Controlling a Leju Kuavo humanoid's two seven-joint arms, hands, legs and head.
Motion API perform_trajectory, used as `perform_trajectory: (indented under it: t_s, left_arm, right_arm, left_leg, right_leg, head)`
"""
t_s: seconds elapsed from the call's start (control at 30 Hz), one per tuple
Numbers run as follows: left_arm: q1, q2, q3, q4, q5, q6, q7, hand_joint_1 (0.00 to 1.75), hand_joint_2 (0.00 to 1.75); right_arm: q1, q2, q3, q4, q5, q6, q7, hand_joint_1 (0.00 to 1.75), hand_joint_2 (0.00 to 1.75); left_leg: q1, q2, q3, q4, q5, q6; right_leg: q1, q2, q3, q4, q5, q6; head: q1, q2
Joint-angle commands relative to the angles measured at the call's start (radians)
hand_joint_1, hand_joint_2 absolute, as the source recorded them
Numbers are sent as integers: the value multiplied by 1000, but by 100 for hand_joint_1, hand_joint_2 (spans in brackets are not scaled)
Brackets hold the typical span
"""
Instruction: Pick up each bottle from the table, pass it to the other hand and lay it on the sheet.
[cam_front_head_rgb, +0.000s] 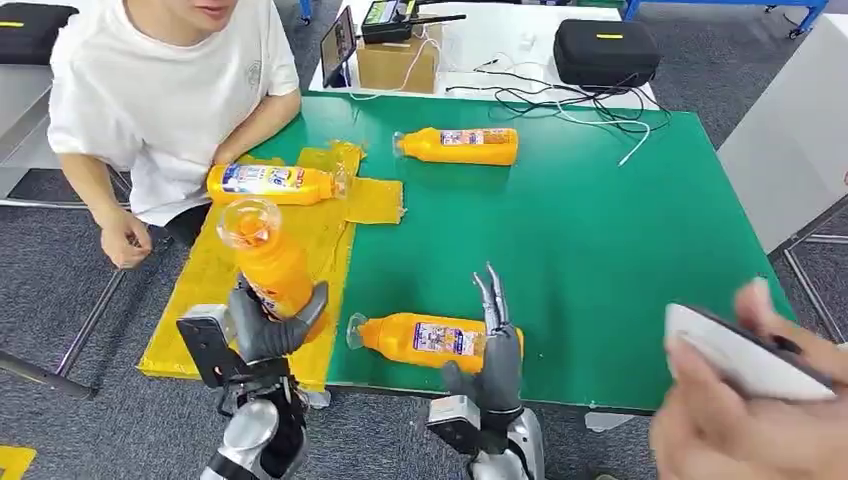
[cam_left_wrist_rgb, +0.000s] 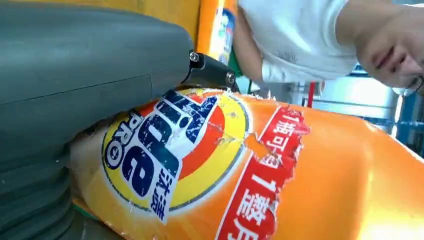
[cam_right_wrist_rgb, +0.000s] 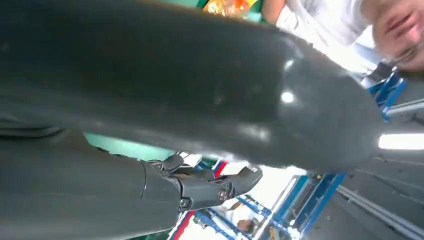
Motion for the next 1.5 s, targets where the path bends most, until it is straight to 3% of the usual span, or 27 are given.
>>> perform_trajectory:
  t_s: [0.03,0.13,0.23,0.27,0.3,0.4,0.53,0.57,0.63,0.73,0.93,1.03,1.13,1.23,1.27,1.33,1.37,1.4,1.43,1.47,1.5]
  left_arm:
    - [-55,-14,67,98,-6,5,-1,175,175]
    - [-55,-14,67,98,-6,5,-1,175,175]
    - [-95,-153,424,204,-541,5,-95,175,175]
    - [-123,-189,538,231,-692,5,-139,164,175]
    - [-145,-197,739,130,-971,5,-180,171,175]
    - [-234,-197,848,251,-1067,5,-180,175,175]
    - [-323,-197,904,410,-1351,5,-67,175,175]
    - [-329,-188,913,411,-1532,5,28,175,175]
    - [-339,-123,847,468,-1683,5,216,175,175]
    - [-368,-40,744,603,-1721,5,356,175,175]
    - [-383,-21,695,683,-1710,5,402,175,175]
    - [-507,28,688,1026,-1612,-21,390,175,175]
    - [-526,36,637,1071,-1593,-65,402,175,175]
    - [-540,46,594,1099,-1626,-149,454,143,175]
    - [-546,55,555,1111,-1660,-221,498,122,175]
    - [-543,58,545,1101,-1660,-240,508,122,175]
    - [-543,58,545,1101,-1660,-240,508,110,175]
    - [-549,65,526,1111,-1665,-299,531,84,175]
    - [-552,69,508,1113,-1676,-332,550,105,175]
    - [-555,72,500,1115,-1677,-352,562,79,175]
    - [-558,76,496,1117,-1676,-370,571,31,175]
  right_arm:
    - [-5,14,-66,2,-8,-3,-1,0,0]
    - [-5,14,-66,2,-8,-3,-1,0,0]
    - [-2,21,-80,5,-14,-3,-1,0,0]
    - [-4,17,-76,11,-34,-3,-1,0,0]
    - [-10,7,-60,23,-60,-3,-1,0,0]
    - [-35,-13,-2,66,-127,-3,-1,0,0]
    - [-74,-27,84,120,-187,-3,-1,0,0]
    - [-85,-32,108,132,-194,-3,-1,0,0]
    - [-108,-40,155,152,-220,0,-1,0,0]
    - [-118,-35,167,167,-225,8,-1,0,0]
    - [-111,-33,162,166,-218,15,-1,0,0]
    - [-101,-31,143,158,-234,39,-1,0,0]
    - [-101,-30,131,157,-234,53,-1,0,0]
    - [-104,-28,128,155,-240,65,-1,0,0]
    - [-107,-27,128,156,-240,75,-1,0,0]
    - [-112,-24,126,160,-239,76,-1,0,0]
    - [-112,-24,126,160,-239,76,-1,0,0]
    - [-116,-23,124,160,-241,77,-1,0,0]
    - [-120,-23,122,158,-246,80,-1,0,0]
    - [-124,-24,119,158,-248,78,-1,0,0]
    - [-127,-24,117,159,-249,78,-1,0,0]
  left_leg:
    - [1,0,3,0,-1,-1]
    - [2,0,3,0,-2,-2]
    - [2,0,3,0,-1,-2]
    - [1,1,2,0,0,-1]
    - [2,2,2,0,-1,-2]
    - [2,4,1,0,0,-2]
    - [1,3,3,-1,0,-1]
    - [2,3,5,-1,0,-2]
    - [3,3,5,0,0,-2]
    - [1,1,4,-1,1,-2]
    - [1,0,2,-1,1,-2]
    - [2,-2,4,-1,1,-3]
    - [1,-4,4,-2,2,-3]
    - [2,-2,2,0,1,-3]
    - [1,-1,1,0,1,-2]
    - [1,-2,3,0,0,-3]
    - [1,-1,2,0,1,-2]
    - [1,-1,4,-1,0,-3]
    - [1,-3,6,-2,1,-2]
    - [0,-4,7,-1,1,-2]
    - [1,-4,7,-1,1,-3]
  right_leg:
    - [1,-1,4,-1,-1,-2]
    - [2,-1,4,0,-2,-3]
    - [2,0,3,-1,-1,-2]
    - [1,0,2,-1,0,-2]
    - [2,2,3,-1,0,-2]
    - [2,3,1,-1,1,-2]
    - [1,1,2,-1,0,-2]
    - [2,1,4,-2,1,-3]
    - [3,1,4,-1,0,-3]
    - [1,1,3,0,0,-1]
    - [1,-1,2,0,0,-1]
    - [2,-2,5,-1,-1,-2]
    - [1,-4,5,-1,-1,-3]
    - [2,-2,3,0,0,-2]
    - [1,-2,1,0,0,-1]
    - [1,-2,3,0,-1,-2]
    - [1,-1,3,0,0,-2]
    - [1,0,5,0,0,-2]
    - [1,-1,8,-1,0,-2]
    - [0,-2,9,0,0,-1]
    - [1,-2,9,0,1,-2]
  head:
    - [0,0]
    - [0,0]
    - [0,0]
    - [0,0]
    - [0,0]
    - [0,0]
    - [0,0]
    - [0,0]
    - [0,0]
    - [0,0]
    - [0,0]
    - [0,0]
    - [0,0]
    - [0,0]
    - [0,0]
    - [0,0]
    - [0,0]
    - [-1,0]
    - [0,0]
    - [-1,0]
    - [0,0]
